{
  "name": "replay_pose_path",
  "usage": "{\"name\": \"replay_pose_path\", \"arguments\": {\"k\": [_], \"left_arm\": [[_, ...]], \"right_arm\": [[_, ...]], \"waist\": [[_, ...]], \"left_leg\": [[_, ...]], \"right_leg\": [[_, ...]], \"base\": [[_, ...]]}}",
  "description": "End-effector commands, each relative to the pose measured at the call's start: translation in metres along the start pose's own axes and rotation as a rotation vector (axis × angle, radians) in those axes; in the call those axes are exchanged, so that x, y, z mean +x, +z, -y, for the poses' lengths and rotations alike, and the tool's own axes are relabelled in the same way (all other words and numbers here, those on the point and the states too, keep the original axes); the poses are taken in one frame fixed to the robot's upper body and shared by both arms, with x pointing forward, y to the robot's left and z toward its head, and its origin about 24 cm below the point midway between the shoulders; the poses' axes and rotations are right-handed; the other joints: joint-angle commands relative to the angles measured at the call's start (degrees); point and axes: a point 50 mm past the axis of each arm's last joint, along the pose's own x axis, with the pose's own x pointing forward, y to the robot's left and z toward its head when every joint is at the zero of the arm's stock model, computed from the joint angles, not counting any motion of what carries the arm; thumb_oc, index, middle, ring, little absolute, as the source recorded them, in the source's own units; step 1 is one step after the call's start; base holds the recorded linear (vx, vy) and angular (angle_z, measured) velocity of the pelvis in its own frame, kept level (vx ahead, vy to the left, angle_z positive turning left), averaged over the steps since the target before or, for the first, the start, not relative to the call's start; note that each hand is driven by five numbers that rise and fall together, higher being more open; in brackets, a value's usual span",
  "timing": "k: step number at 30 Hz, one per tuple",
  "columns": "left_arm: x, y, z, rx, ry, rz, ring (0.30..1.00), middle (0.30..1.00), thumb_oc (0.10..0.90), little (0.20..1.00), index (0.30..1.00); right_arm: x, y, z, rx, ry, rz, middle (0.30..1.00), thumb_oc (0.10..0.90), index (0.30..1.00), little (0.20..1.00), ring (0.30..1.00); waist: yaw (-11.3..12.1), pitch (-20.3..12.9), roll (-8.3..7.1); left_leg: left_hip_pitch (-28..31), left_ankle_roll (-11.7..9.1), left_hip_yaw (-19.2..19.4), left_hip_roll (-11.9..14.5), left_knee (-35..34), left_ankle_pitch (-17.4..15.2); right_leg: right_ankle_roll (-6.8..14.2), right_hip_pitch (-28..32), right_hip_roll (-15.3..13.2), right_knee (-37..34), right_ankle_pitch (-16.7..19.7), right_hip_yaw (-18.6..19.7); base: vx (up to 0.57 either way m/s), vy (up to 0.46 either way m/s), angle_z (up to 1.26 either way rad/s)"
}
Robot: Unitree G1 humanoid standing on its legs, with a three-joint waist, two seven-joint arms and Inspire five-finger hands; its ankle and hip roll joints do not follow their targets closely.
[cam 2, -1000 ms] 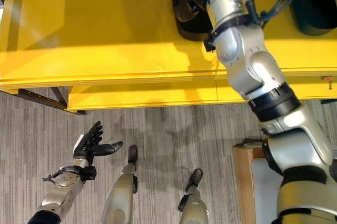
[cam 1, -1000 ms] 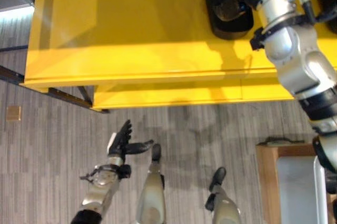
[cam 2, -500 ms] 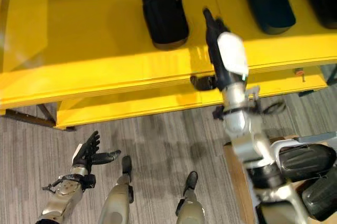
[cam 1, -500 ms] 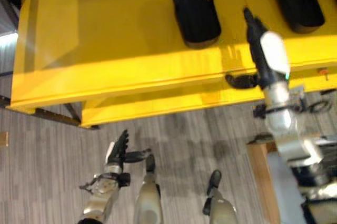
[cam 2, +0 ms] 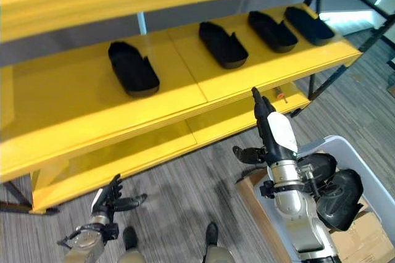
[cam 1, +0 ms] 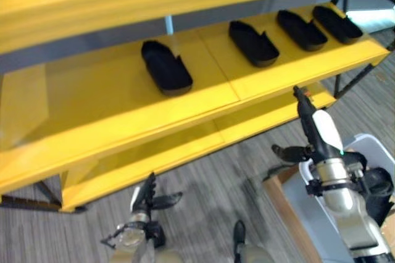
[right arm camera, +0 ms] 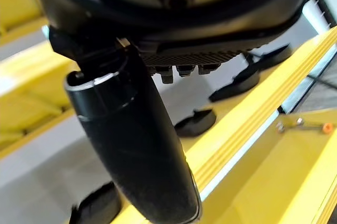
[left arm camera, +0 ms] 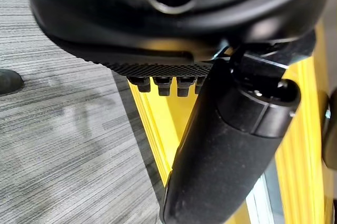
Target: Move parts from the plastic box to the shelf.
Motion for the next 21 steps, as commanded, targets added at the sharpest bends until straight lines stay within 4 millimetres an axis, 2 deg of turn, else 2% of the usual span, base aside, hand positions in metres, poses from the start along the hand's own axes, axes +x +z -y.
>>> {"name": "replay_pose_path", "arguments": {"k": [1, 2, 4, 5, 6, 7, 8, 10, 11, 12, 15, 21], "left_arm": [[0.007, 0.025, -0.012, 0.047, 0.018, 0.133, 1.000, 1.000, 0.900, 1.000, 1.000], [0.007, 0.025, -0.012, 0.048, 0.017, 0.132, 1.000, 1.000, 0.900, 1.000, 1.000], [0.004, 0.021, -0.012, 0.049, 0.014, 0.127, 1.000, 1.000, 0.900, 1.000, 1.000], [0.003, 0.019, -0.010, 0.053, 0.005, 0.125, 1.000, 1.000, 0.900, 1.000, 1.000], [0.003, 0.019, -0.009, 0.051, 0.000, 0.127, 1.000, 1.000, 0.900, 1.000, 1.000], [0.003, 0.019, -0.009, 0.051, 0.000, 0.126, 1.000, 1.000, 0.900, 1.000, 1.000], [0.002, 0.020, -0.006, 0.051, -0.008, 0.133, 1.000, 1.000, 0.900, 1.000, 1.000], [0.001, 0.022, -0.004, 0.062, -0.022, 0.147, 1.000, 1.000, 0.900, 1.000, 1.000], [0.001, 0.023, -0.005, 0.061, -0.021, 0.148, 1.000, 1.000, 0.900, 1.000, 1.000], [0.001, 0.020, 0.000, 0.065, -0.038, 0.141, 1.000, 1.000, 0.900, 1.000, 1.000], [0.003, 0.018, 0.005, 0.084, -0.060, 0.127, 1.000, 1.000, 0.900, 1.000, 1.000], [0.002, 0.015, 0.005, 0.088, -0.055, 0.116, 1.000, 1.000, 0.900, 1.000, 1.000]], "right_arm": [[0.012, 0.021, 0.036, -0.024, -0.142, 0.166, 1.000, 0.900, 1.000, 1.000, 1.000], [0.012, 0.021, 0.036, -0.024, -0.141, 0.165, 1.000, 0.900, 1.000, 1.000, 1.000], [0.008, 0.017, 0.032, -0.005, -0.125, 0.148, 1.000, 0.900, 1.000, 1.000, 1.000], [0.007, 0.016, 0.029, 0.006, -0.111, 0.140, 1.000, 0.900, 1.000, 1.000, 1.000], [0.007, 0.015, 0.027, 0.007, -0.107, 0.136, 1.000, 0.900, 1.000, 1.000, 1.000], [0.007, 0.015, 0.027, 0.007, -0.107, 0.136, 1.000, 0.900, 1.000, 1.000, 1.000], [0.008, 0.014, 0.022, 0.020, -0.091, 0.132, 1.000, 0.900, 1.000, 1.000, 1.000], [0.018, 0.019, 0.020, -0.008, -0.079, 0.164, 1.000, 0.900, 1.000, 1.000, 1.000], [0.018, 0.019, 0.020, -0.008, -0.078, 0.166, 1.000, 0.900, 1.000, 1.000, 1.000], [0.022, 0.024, 0.018, 0.011, -0.071, 0.188, 1.000, 0.900, 1.000, 1.000, 1.000], [0.021, 0.026, 0.014, 0.058, -0.063, 0.183, 1.000, 0.900, 1.000, 1.000, 1.000], [0.016, 0.030, -0.001, 0.130, -0.014, 0.177, 1.000, 0.900, 1.000, 1.000, 1.000]], "waist": [[1.48, -2.03, -3.90], [1.43, -2.13, -3.99], [1.67, -2.44, -4.48], [2.13, -2.53, -4.51], [2.38, -2.58, -4.36], [2.35, -2.69, -4.41], [2.69, -3.12, -4.06], [3.25, -3.48, -4.15], [3.37, -3.43, -4.16], [2.88, -4.51, -3.87], [2.31, -6.05, -3.65], [0.67, -7.14, -3.03]], "left_leg": [[-5.42, 0.89, -10.60, -8.64, 5.34, 2.90], [-5.59, 1.05, -10.64, -8.85, 5.64, 2.68], [-6.55, 2.93, -12.23, -14.09, 5.99, -1.35], [-6.75, 3.85, -13.89, -17.52, 6.14, -2.85], [-7.59, 4.22, -15.34, -20.17, 6.05, -3.22], [-7.77, 4.34, -15.33, -20.30, 6.32, -3.42], [-8.17, 4.85, -18.31, -23.73, 4.93, -3.20], [-8.24, 5.46, -22.86, -26.20, 5.22, -4.20], [-8.25, 5.51, -22.67, -26.16, 5.39, -4.37], [-5.75, 6.22, -22.19, -25.43, 2.91, -4.36], [-2.77, 6.48, -18.90, -24.25, -0.88, -3.66], [0.55, 7.99, -13.99, -23.68, -3.88, -4.38]], "right_leg": [[-5.95, 1.39, 4.24, 3.99, -4.45, 1.07], [-5.83, 1.50, 4.05, 3.78, -4.42, 1.01], [-5.50, 2.01, 3.81, 2.68, -3.47, 2.32], [-5.21, 2.12, 3.89, 2.17, -2.84, 3.33], [-5.09, 1.98, 4.20, 1.96, -2.26, 4.01], [-4.99, 2.01, 4.08, 1.83, -2.28, 4.00], [-4.55, 1.93, 5.27, 1.01, -1.28, 6.15], [-3.64, 1.34, 6.28, 0.90, -0.56, 9.63], [-3.61, 1.38, 6.30, 0.86, -0.52, 9.84], [-3.12, 1.54, 6.89, 0.07, 0.18, 11.88], [-2.73, 2.13, 6.70, -0.87, 0.43, 13.23], [-1.91, 1.99, 7.06, -0.51, 1.01, 18.40]], "base": [[-0.03, -0.067, -0.57], [0.01, -0.058, -0.22], [0.05, 0.015, -0.12], [0.06, 0.031, -0.13], [0.04, 0.029, -0.28], [0.06, 0.039, -0.92], [0.07, 0.049, -1.04], [0.07, 0.050, -0.68], [0.12, 0.086, -0.52], [0.14, 0.102, -0.69], [0.15, 0.114, -0.73], [0.08, 0.106, -0.40]]}}
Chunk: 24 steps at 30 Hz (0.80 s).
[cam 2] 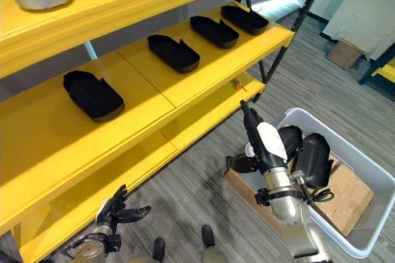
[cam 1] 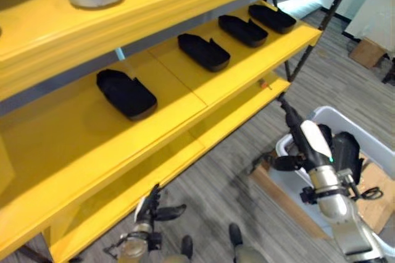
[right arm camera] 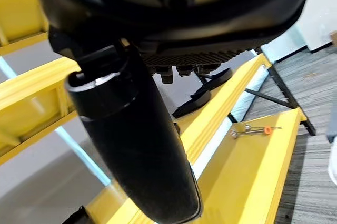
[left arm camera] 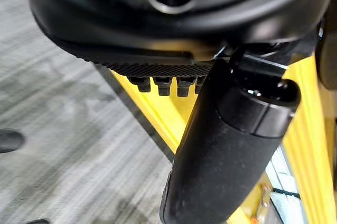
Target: Move parts from the plastic box to the shelf.
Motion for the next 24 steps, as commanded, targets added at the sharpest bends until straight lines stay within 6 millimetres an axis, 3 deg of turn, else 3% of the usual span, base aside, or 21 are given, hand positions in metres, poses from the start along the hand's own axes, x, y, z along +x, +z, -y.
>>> {"name": "replay_pose_path", "arguments": {"k": [1, 5, 8, 10, 12, 13, 14, 15, 16, 17, 19, 21, 22, 24], "left_arm": [[0.003, 0.022, -0.003, 0.030, 0.003, 0.132, 1.000, 1.000, 0.900, 1.000, 1.000], [0.003, 0.023, -0.006, 0.040, 0.009, 0.138, 1.000, 1.000, 0.900, 1.000, 1.000], [0.006, 0.033, -0.010, 0.045, 0.029, 0.172, 1.000, 1.000, 0.900, 1.000, 1.000], [0.007, 0.037, -0.014, 0.055, 0.046, 0.185, 1.000, 1.000, 0.900, 1.000, 1.000], [0.005, 0.038, -0.021, 0.044, 0.075, 0.193, 1.000, 1.000, 0.900, 1.000, 1.000], [0.005, 0.038, -0.021, 0.043, 0.076, 0.193, 1.000, 1.000, 0.900, 1.000, 1.000], [0.003, 0.037, -0.025, 0.030, 0.091, 0.194, 1.000, 1.000, 0.900, 1.000, 1.000], [0.003, 0.037, -0.025, 0.029, 0.092, 0.194, 1.000, 1.000, 0.900, 1.000, 1.000], [0.002, 0.037, -0.029, 0.030, 0.106, 0.193, 1.000, 1.000, 0.900, 1.000, 1.000], [0.002, 0.037, -0.029, 0.029, 0.107, 0.194, 1.000, 1.000, 0.900, 1.000, 1.000], [0.001, 0.037, -0.031, 0.036, 0.113, 0.192, 1.000, 1.000, 0.900, 1.000, 1.000], [0.002, 0.036, -0.032, 0.044, 0.113, 0.188, 1.000, 1.000, 0.900, 1.000, 1.000], [0.005, 0.037, -0.026, 0.047, 0.098, 0.187, 1.000, 1.000, 0.900, 1.000, 1.000], [0.008, 0.042, -0.019, 0.028, 0.088, 0.199, 1.000, 1.000, 0.900, 1.000, 1.000]], "right_arm": [[0.020, 0.027, 0.027, 0.037, -0.122, 0.171, 1.000, 0.900, 1.000, 1.000, 1.000], [0.021, 0.031, 0.026, 0.044, -0.118, 0.186, 1.000, 0.900, 1.000, 1.000, 1.000], [0.027, 0.038, 0.025, 0.047, -0.131, 0.216, 1.000, 0.900, 1.000, 1.000, 1.000], [0.031, 0.043, 0.022, 0.055, -0.128, 0.237, 1.000, 0.900, 1.000, 1.000, 1.000], [0.036, 0.049, 0.015, 0.065, -0.116, 0.256, 1.000, 0.900, 1.000, 1.000, 1.000], [0.036, 0.049, 0.015, 0.066, -0.116, 0.258, 1.000, 0.900, 1.000, 1.000, 1.000], [0.044, 0.057, 0.014, 0.071, -0.116, 0.289, 1.000, 0.900, 1.000, 1.000, 1.000], [0.045, 0.057, 0.014, 0.071, -0.116, 0.291, 1.000, 0.900, 1.000, 1.000, 1.000], [0.052, 0.064, 0.014, 0.068, -0.117, 0.313, 1.000, 0.900, 1.000, 1.000, 1.000], [0.052, 0.064, 0.014, 0.068, -0.117, 0.314, 1.000, 0.900, 1.000, 1.000, 1.000], [0.055, 0.064, 0.013, 0.047, -0.114, 0.308, 1.000, 0.900, 1.000, 1.000, 1.000], [0.052, 0.061, 0.015, 0.021, -0.116, 0.296, 1.000, 0.900, 1.000, 1.000, 1.000], [0.046, 0.054, 0.019, -0.017, -0.129, 0.270, 1.000, 0.900, 1.000, 1.000, 1.000], [0.038, 0.044, 0.026, -0.030, -0.154, 0.231, 1.000, 0.900, 1.000, 1.000, 1.000]], "waist": [[-0.01, -5.33, 2.21], [-0.46, -5.45, 2.77], [-0.88, -3.66, 3.46], [-0.17, -2.43, 3.52], [1.68, -1.64, 4.13], [1.58, -1.67, 4.11], [1.54, -0.95, 4.72], [1.59, -0.96, 4.77], [2.25, -0.11, 4.95], [2.18, 0.18, 4.63], [2.41, 0.17, 4.43], [1.86, 0.21, 3.42], [1.15, -0.98, 2.41], [-0.03, -2.31, 2.55]], "left_leg": [[-3.66, 2.71, -2.24, -1.75, -2.07, 4.70], [-3.06, 3.15, 0.49, -1.64, -2.29, 3.79], [-2.97, 4.21, 3.48, -1.06, -0.75, 2.07], [-2.91, 4.44, 5.70, -0.61, -0.37, 1.18], [-1.53, 3.81, 9.12, 0.43, -1.47, 0.70], [-1.67, 3.79, 9.09, 0.45, -1.52, 0.92], [-0.43, 3.18, 12.24, 2.08, -2.28, 0.47], [-0.46, 3.17, 12.36, 2.15, -2.25, 0.39], [1.46, 2.51, 14.02, 3.15, -2.26, -1.29], [1.08, 2.67, 14.74, 2.98, -2.05, -0.61], [3.47, 2.06, 15.36, 3.37, -2.43, -2.67], [4.40, 1.58, 16.17, 3.01, -2.43, -2.85], [5.19, 0.59, 15.24, 3.25, -2.43, -3.95], [6.56, -1.13, 13.64, 6.21, -2.07, -3.95]], "right_leg": [[-2.54, 4.28, 8.38, 1.07, -2.45, -1.74], [-1.77, 3.28, 8.57, 1.78, -2.13, 1.16], [-1.09, -0.31, 9.87, 10.03, -4.52, 2.68], [0.19, -3.50, 8.96, 14.96, -5.34, -2.10], [1.08, -5.85, 2.48, 14.88, -2.98, -14.07], [1.04, -5.88, 2.49, 14.63, -2.69, -14.13], [0.93, -8.96, -1.75, 11.77, 0.87, -19.12], [0.93, -8.98, -1.65, 11.64, 0.99, -19.03], [2.49, -10.06, -5.49, 7.99, 3.91, -23.25], [2.09, -10.15, -5.68, 7.50, 4.94, -23.57], [4.19, -9.92, -7.97, 3.51, 7.42, -25.87], [4.75, -9.53, -9.41, 2.65, 9.91, -26.80], [4.27, -7.64, -8.92, 1.83, 8.33, -27.69], [3.32, -6.81, -8.01, 5.13, 5.57, -29.44]], "base": [[0.05, 0.076, -0.51], [0.04, 0.118, -0.52], [0.00, 0.111, -0.84], [-0.06, 0.051, -1.26], [-0.02, 0.010, -1.45], [0.01, -0.048, -0.96], [0.00, -0.038, -1.29], [0.14, -0.063, -0.85], [0.07, -0.042, -1.03], [0.18, -0.056, -0.95], [0.17, -0.080, -0.87], [0.17, -0.220, -0.32], [0.32, -0.380, 0.81], [0.38, -0.395, 1.05]]}}
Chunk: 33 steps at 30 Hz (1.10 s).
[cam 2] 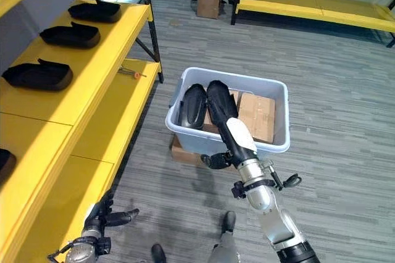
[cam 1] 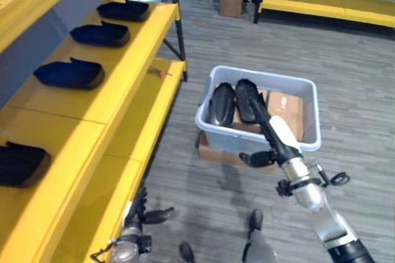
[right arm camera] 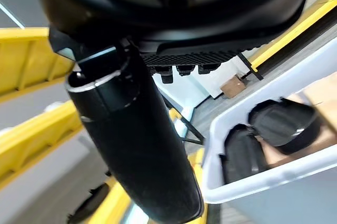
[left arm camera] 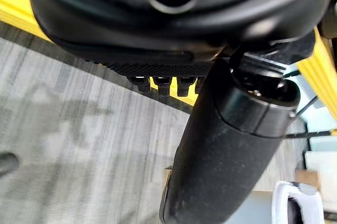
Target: Move parts from the plastic box to the shelf.
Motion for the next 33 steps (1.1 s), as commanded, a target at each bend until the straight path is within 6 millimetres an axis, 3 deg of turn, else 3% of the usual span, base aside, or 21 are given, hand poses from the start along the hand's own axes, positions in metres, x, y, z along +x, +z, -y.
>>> {"name": "replay_pose_path", "arguments": {"k": [1, 5, 6, 8, 10, 15, 16, 19, 20, 21, 22, 23, 24, 26, 28, 31, 33], "left_arm": [[0.006, 0.051, 0.001, 0.011, -0.010, 0.235, 1.000, 1.000, 0.900, 1.000, 1.000], [0.006, 0.052, 0.004, 0.003, -0.022, 0.236, 1.000, 1.000, 0.900, 1.000, 1.000], [0.005, 0.052, 0.005, -0.003, -0.026, 0.237, 1.000, 1.000, 0.900, 1.000, 1.000], [0.003, 0.047, 0.006, -0.024, -0.022, 0.223, 1.000, 1.000, 0.900, 1.000, 1.000], [0.002, 0.044, 0.005, -0.034, -0.016, 0.210, 1.000, 1.000, 0.900, 1.000, 1.000], [0.000, 0.040, 0.008, -0.054, -0.028, 0.196, 1.000, 1.000, 0.900, 1.000, 1.000], [-0.001, 0.040, 0.009, -0.058, -0.031, 0.199, 1.000, 1.000, 0.900, 1.000, 1.000], [-0.002, 0.036, 0.009, -0.059, -0.025, 0.187, 1.000, 1.000, 0.900, 1.000, 1.000], [-0.002, 0.036, 0.009, -0.059, -0.025, 0.187, 1.000, 1.000, 0.900, 1.000, 1.000], [-0.002, 0.035, 0.007, -0.052, -0.014, 0.181, 1.000, 1.000, 0.900, 1.000, 1.000], [-0.002, 0.035, 0.007, -0.053, -0.014, 0.181, 1.000, 1.000, 0.900, 1.000, 1.000], [-0.002, 0.033, 0.008, -0.048, -0.011, 0.175, 1.000, 1.000, 0.900, 1.000, 1.000], [-0.002, 0.033, 0.008, -0.043, -0.016, 0.180, 1.000, 1.000, 0.900, 1.000, 1.000], [-0.002, 0.035, 0.007, -0.041, -0.010, 0.188, 1.000, 1.000, 0.900, 1.000, 1.000], [-0.001, 0.037, 0.007, -0.053, -0.005, 0.199, 1.000, 1.000, 0.900, 1.000, 1.000], [0.001, 0.040, 0.005, -0.041, -0.003, 0.213, 1.000, 1.000, 0.900, 1.000, 1.000], [0.002, 0.044, 0.004, -0.019, -0.009, 0.224, 1.000, 1.000, 0.900, 1.000, 1.000]], "right_arm": [[0.013, 0.028, 0.057, -0.070, -0.261, 0.178, 1.000, 0.900, 1.000, 1.000, 1.000], [0.008, 0.022, 0.061, -0.080, -0.273, 0.157, 1.000, 0.900, 1.000, 1.000, 1.000], [0.006, 0.020, 0.063, -0.082, -0.276, 0.152, 1.000, 0.900, 1.000, 1.000, 1.000], [0.002, 0.017, 0.067, -0.078, -0.286, 0.143, 1.000, 0.900, 1.000, 1.000, 1.000], [0.000, 0.015, 0.070, -0.078, -0.290, 0.136, 1.000, 0.900, 1.000, 1.000, 1.000], [-0.005, 0.011, 0.075, -0.091, -0.302, 0.117, 1.000, 0.900, 1.000, 1.000, 1.000], [-0.006, 0.008, 0.076, -0.094, -0.316, 0.102, 1.000, 0.900, 1.000, 1.000, 1.000], [-0.007, 0.007, 0.076, -0.087, -0.328, 0.093, 1.000, 0.900, 1.000, 1.000, 1.000], [-0.008, 0.007, 0.076, -0.087, -0.328, 0.093, 1.000, 0.900, 1.000, 1.000, 1.000], [-0.007, 0.007, 0.074, -0.080, -0.326, 0.094, 1.000, 0.900, 1.000, 1.000, 1.000], [-0.007, 0.007, 0.074, -0.081, -0.327, 0.094, 1.000, 0.900, 1.000, 1.000, 1.000], [-0.008, 0.006, 0.072, -0.082, -0.318, 0.094, 1.000, 0.900, 1.000, 1.000, 1.000], [-0.009, 0.006, 0.072, -0.094, -0.311, 0.095, 1.000, 0.900, 1.000, 1.000, 1.000], [-0.010, 0.006, 0.073, -0.107, -0.306, 0.096, 1.000, 0.900, 1.000, 1.000, 1.000], [-0.010, 0.006, 0.071, -0.123, -0.286, 0.092, 1.000, 0.900, 1.000, 1.000, 1.000], [-0.011, 0.006, 0.069, -0.112, -0.284, 0.088, 1.000, 0.900, 1.000, 1.000, 1.000], [-0.012, 0.002, 0.067, -0.124, -0.276, 0.064, 1.000, 0.900, 1.000, 1.000, 1.000]], "waist": [[-0.26, -2.89, 1.21], [-1.45, -3.29, 1.74], [-1.61, -3.38, 1.86], [-1.50, -3.80, 2.03], [-1.04, -3.45, 1.77], [-0.01, -1.73, 0.97], [0.71, -0.63, 0.30], [1.53, 0.08, -0.57], [1.55, 0.11, -0.60], [2.12, 0.52, -0.01], [2.07, 0.36, 0.00], [2.15, 0.01, 0.60], [2.16, -0.04, 1.53], [2.06, -0.21, 2.01], [2.41, -1.18, 2.91], [2.44, -1.11, 2.58], [1.69, -1.30, 2.12]], "left_leg": [[3.42, 1.38, -4.95, 1.34, 1.41, -4.18], [3.33, -0.19, -5.73, 5.38, 4.61, -3.25], [3.34, -0.66, -5.67, 6.34, 5.45, -2.13], [2.29, -1.74, -5.94, 9.20, 10.14, 3.38], [-0.18, -1.47, -6.98, 9.97, 16.92, 6.34], [-7.91, -0.57, -8.16, 9.44, 28.12, 8.20], [-12.20, 0.51, -9.40, 7.01, 26.32, 5.91], [-15.46, -0.11, -11.45, 7.68, 17.16, 6.81], [-15.36, -0.11, -11.41, 7.66, 17.07, 6.85], [-17.38, -1.90, -14.38, 9.15, 8.73, 11.09], [-16.81, -1.99, -14.26, 9.13, 6.96, 12.34], [-16.82, -3.46, -14.72, 10.24, 2.44, 15.36], [-17.85, -4.80, -15.72, 10.93, -0.11, 16.30], [-16.33, -5.05, -15.05, 11.14, -0.11, 15.86], [-12.84, -4.37, -13.53, 10.45, -0.11, 13.17], [-11.20, -3.30, -12.84, 8.47, 1.08, 11.21], [-11.16, -1.58, -10.57, 6.30, 2.94, 8.58]], "right_leg": [[0.71, -4.61, 1.29, 6.85, -0.29, -1.21], [-1.36, -3.68, 3.70, 8.89, -3.72, -2.32], [-1.88, -3.41, 4.54, 8.98, -4.40, -2.51], [-4.10, -2.28, 7.94, 8.35, -6.37, -2.10], [-5.74, -0.92, 9.75, 7.08, -7.14, -1.31], [-7.92, 2.15, 11.13, 4.35, -8.89, -0.83], [-7.54, 3.03, 10.58, 3.65, -8.85, 0.31], [-6.36, 3.92, 9.85, 2.87, -8.74, 2.20], [-6.36, 3.95, 9.83, 2.87, -8.74, 2.22], [-5.61, 4.54, 9.60, 2.70, -9.02, 3.59], [-5.71, 4.30, 9.65, 2.70, -8.89, 3.53], [-5.27, 4.76, 9.75, 2.37, -9.15, 3.91], [-4.52, 5.60, 9.17, 2.63, -9.69, 5.10], [-4.14, 6.31, 8.99, 3.25, -10.44, 6.11], [-3.67, 8.08, 7.95, 3.33, -11.10, 8.55], [-2.78, 8.90, 5.91, 3.52, -10.95, 10.11], [-1.37, 8.17, 3.11, 3.59, -9.76, 11.28]], "base": [[0.27, -0.334, 0.36], [0.17, -0.249, 0.16], [0.29, -0.418, -0.07], [0.27, -0.406, -0.05], [0.14, -0.264, -0.21], [0.10, -0.171, -0.20], [0.10, -0.038, -0.07], [0.12, 0.052, -0.07], [0.18, 0.175, -0.41], [0.12, 0.125, -0.44], [0.21, 0.207, -0.39], [0.22, 0.233, -0.36], [0.23, 0.239, -0.54], [0.25, 0.265, -0.83], [0.33, 0.394, -1.16], [0.15, 0.265, -0.82], [0.09, 0.281, -0.37]]}}
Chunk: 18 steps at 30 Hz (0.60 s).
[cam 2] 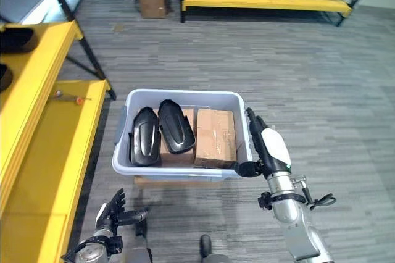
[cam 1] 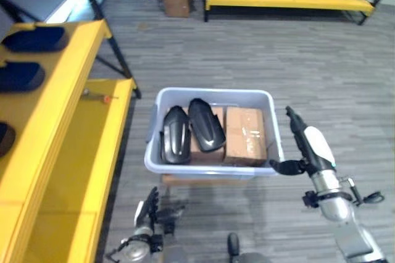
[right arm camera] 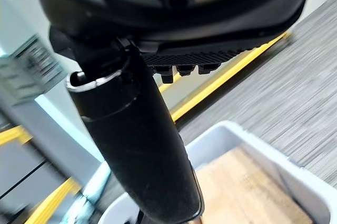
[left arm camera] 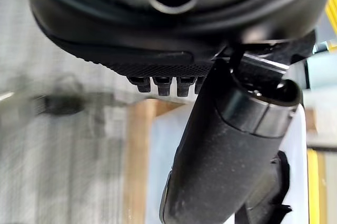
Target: Move parts from the plastic box to the shelf.
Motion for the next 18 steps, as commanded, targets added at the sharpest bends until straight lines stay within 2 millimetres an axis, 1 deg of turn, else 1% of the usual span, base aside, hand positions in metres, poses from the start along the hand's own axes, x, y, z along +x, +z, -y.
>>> {"name": "replay_pose_path", "arguments": {"k": [1, 4, 5, 8, 9, 14, 18], "left_arm": [[0.004, 0.037, -0.011, 0.033, 0.023, 0.190, 1.000, 1.000, 0.900, 1.000, 1.000], [0.005, 0.041, -0.015, 0.043, 0.035, 0.203, 1.000, 1.000, 0.900, 1.000, 1.000], [0.006, 0.044, -0.017, 0.041, 0.043, 0.215, 1.000, 1.000, 0.900, 1.000, 1.000], [0.007, 0.047, -0.017, 0.046, 0.041, 0.221, 1.000, 1.000, 0.900, 1.000, 1.000], [0.007, 0.048, -0.017, 0.050, 0.037, 0.227, 1.000, 1.000, 0.900, 1.000, 1.000], [0.007, 0.051, -0.015, 0.061, 0.019, 0.237, 1.000, 1.000, 0.900, 1.000, 1.000], [0.008, 0.054, -0.016, 0.065, 0.016, 0.246, 1.000, 1.000, 0.900, 1.000, 1.000]], "right_arm": [[0.018, 0.037, 0.033, -0.033, -0.152, 0.217, 1.000, 0.900, 1.000, 1.000, 1.000], [0.023, 0.039, 0.033, -0.042, -0.161, 0.216, 1.000, 0.900, 1.000, 1.000, 1.000], [0.025, 0.041, 0.033, -0.043, -0.170, 0.224, 1.000, 0.900, 1.000, 1.000, 1.000], [0.029, 0.044, 0.036, -0.078, -0.183, 0.236, 1.000, 0.900, 1.000, 1.000, 1.000], [0.031, 0.046, 0.041, -0.104, -0.196, 0.247, 1.000, 0.900, 1.000, 1.000, 1.000], [0.042, 0.057, 0.053, -0.205, -0.229, 0.307, 1.000, 0.900, 1.000, 1.000, 1.000], [0.052, 0.062, 0.059, -0.302, -0.227, 0.333, 1.000, 0.900, 1.000, 1.000, 1.000]], "waist": [[2.16, -3.48, -0.83], [1.78, -3.16, -1.41], [1.92, -3.05, -1.76], [1.97, -2.81, -2.30], [1.96, -2.54, -2.55], [2.04, -1.56, -2.93], [2.51, -0.23, -3.00]], "left_leg": [[0.29, 1.23, 1.09, 0.93, 3.14, -2.07], [-0.71, 2.27, 3.40, -0.74, 5.28, -4.25], [-2.00, 2.65, 4.42, -1.40, 6.41, -5.15], [-3.74, 3.10, 5.01, -2.08, 7.38, -5.80], [-4.69, 3.15, 5.06, -2.24, 7.78, -5.94], [-6.66, 2.90, 4.96, -2.20, 7.18, -5.05], [-8.07, 2.49, 4.49, -1.83, 6.89, -4.04]], "right_leg": [[3.76, -2.07, -5.95, 3.50, 2.04, -2.32], [5.37, -3.93, -8.24, 2.83, 4.01, -1.08], [6.04, -5.61, -9.16, 2.54, 5.15, -0.37], [6.50, -7.31, -10.07, 2.04, 6.64, -0.35], [6.71, -7.99, -10.41, 1.82, 7.22, -0.66], [6.66, -9.98, -10.57, 1.51, 7.88, -1.47], [6.35, -11.45, -10.31, 1.78, 7.67, -2.38]], "base": [[0.02, 0.188, -0.23], [0.01, 0.194, -0.30], [-0.02, 0.181, -0.49], [-0.01, 0.096, -0.24], [-0.02, 0.043, -0.06], [-0.02, 0.003, 0.01], [-0.04, -0.031, 0.06]]}}
